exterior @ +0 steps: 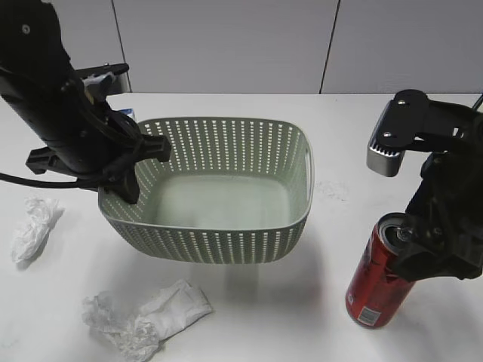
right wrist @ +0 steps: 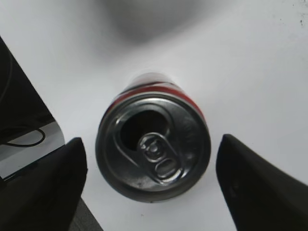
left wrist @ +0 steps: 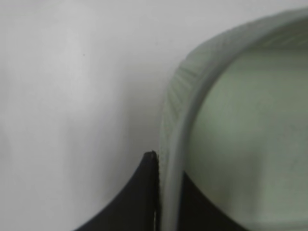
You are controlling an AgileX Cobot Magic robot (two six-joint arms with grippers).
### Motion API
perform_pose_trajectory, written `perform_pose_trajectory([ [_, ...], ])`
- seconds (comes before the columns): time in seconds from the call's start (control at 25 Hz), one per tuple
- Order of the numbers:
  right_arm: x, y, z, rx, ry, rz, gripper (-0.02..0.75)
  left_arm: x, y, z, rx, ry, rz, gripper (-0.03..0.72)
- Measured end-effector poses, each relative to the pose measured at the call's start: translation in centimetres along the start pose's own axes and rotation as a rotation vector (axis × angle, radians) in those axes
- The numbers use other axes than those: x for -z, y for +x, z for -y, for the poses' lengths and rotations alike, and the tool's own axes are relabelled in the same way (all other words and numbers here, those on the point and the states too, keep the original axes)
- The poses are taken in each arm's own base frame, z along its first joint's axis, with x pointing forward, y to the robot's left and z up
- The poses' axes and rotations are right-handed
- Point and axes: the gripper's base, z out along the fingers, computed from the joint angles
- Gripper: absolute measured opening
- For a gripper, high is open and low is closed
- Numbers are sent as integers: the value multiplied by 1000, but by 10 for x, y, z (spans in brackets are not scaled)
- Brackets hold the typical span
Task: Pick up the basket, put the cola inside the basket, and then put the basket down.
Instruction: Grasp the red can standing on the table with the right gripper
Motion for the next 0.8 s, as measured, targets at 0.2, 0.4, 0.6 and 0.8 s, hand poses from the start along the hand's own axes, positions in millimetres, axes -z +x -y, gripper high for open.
perform_pose_trajectory([
  [0.2, 0, -4, 3, -1, 28, 39, 627, 0, 0, 0, 0, 1, 3, -4],
  [0.4, -8, -6, 4, -10, 15, 29, 625, 0, 0, 0, 0, 1, 3, -4],
  [0.6, -18, -7, 7, -15, -3, 3, 617, 0, 0, 0, 0, 1, 3, -4],
  [0.8, -18, -6, 6, -16, -12, -7, 569, 0, 0, 0, 0, 1, 3, -4],
])
